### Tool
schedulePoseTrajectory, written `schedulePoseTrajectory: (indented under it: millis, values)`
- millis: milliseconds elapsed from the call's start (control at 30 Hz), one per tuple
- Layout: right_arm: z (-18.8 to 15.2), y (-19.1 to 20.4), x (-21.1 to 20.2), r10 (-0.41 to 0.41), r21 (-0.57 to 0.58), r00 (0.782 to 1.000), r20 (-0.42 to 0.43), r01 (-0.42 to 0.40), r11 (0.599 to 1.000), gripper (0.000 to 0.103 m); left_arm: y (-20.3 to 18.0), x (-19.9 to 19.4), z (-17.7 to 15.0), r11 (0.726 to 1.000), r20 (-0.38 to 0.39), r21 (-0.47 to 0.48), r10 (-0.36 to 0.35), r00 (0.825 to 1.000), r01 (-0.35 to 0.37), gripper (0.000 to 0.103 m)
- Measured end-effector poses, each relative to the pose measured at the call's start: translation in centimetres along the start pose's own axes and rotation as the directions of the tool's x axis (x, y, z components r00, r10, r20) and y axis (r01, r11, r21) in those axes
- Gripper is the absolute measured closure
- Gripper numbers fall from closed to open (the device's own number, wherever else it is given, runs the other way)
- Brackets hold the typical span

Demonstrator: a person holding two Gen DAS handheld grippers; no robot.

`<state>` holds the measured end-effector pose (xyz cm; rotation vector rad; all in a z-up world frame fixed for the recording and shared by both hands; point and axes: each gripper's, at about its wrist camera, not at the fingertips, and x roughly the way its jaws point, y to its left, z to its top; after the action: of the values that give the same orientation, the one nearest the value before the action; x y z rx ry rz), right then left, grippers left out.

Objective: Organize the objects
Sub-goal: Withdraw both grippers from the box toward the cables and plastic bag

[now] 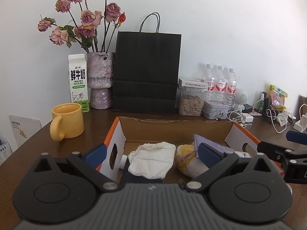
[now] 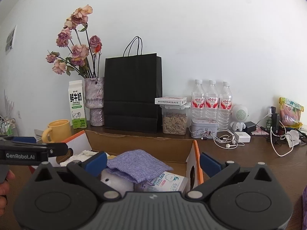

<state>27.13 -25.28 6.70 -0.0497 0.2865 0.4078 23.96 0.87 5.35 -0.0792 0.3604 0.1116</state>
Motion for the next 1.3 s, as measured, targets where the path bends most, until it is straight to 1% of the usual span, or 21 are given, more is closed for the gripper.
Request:
schedulePoseTrajectory:
  millis: [267,467,733,800,1000,1033,1100,1167,1200,1300]
  values:
    - [-1.3,-0.6,-2.5,-0.018,-0.015,0.999,-0.033,0.017,1.000,0.000,0.4,-1.9,-0.7,1.000,-0.012,0.020,0.008,1.000,-0.008,0.000]
    - [-2.3,-0.5,-4.6,-0.012,-0.036,0.998,-0.056,0.010,0.999,0.000,0.8,-3.4,-1.5,0.999,-0.040,0.035,-0.001,0.999,0.002,0.000]
    - [-4.8,0.2,-7.0,0.009,-0.075,0.991,-0.137,-0.020,0.997,0.000,1.7,-5.2,-3.3,0.999,-0.097,0.040,-0.004,0.995,0.008,0.000]
    - [-5.6,0.5,-7.3,0.021,-0.091,0.986,-0.168,-0.037,0.995,0.003,1.9,-5.5,-3.8,0.999,-0.107,0.038,-0.002,0.994,0.006,0.000]
    - [-7.5,1.6,-7.5,0.070,-0.124,0.966,-0.250,-0.104,0.987,0.022,2.6,-6.4,-4.9,1.000,-0.148,0.029,-0.005,0.989,0.010,0.000]
    - [-7.8,1.7,-7.4,0.079,-0.123,0.962,-0.262,-0.114,0.986,0.027,2.7,-6.6,-5.2,0.999,-0.155,0.029,-0.009,0.988,0.014,0.000]
    - [-8.1,1.8,-7.1,0.105,-0.110,0.952,-0.288,-0.142,0.984,0.033,2.8,-6.8,-5.6,0.999,-0.167,0.030,-0.013,0.986,0.018,0.000]
    - [-8.3,1.7,-6.5,0.132,-0.080,0.940,-0.315,-0.165,0.983,0.056,2.9,-6.9,-5.9,1.000,-0.175,0.025,-0.013,0.984,0.018,0.000]
    - [-8.5,1.6,-6.1,0.138,-0.064,0.936,-0.325,-0.168,0.984,0.060,3.0,-6.9,-6.1,1.000,-0.179,0.021,-0.012,0.984,0.016,0.000]
    - [-8.7,1.7,-5.4,0.150,-0.042,0.929,-0.338,-0.174,0.984,0.062,3.3,-6.8,-6.3,1.000,-0.188,0.010,-0.013,0.982,0.015,0.000]
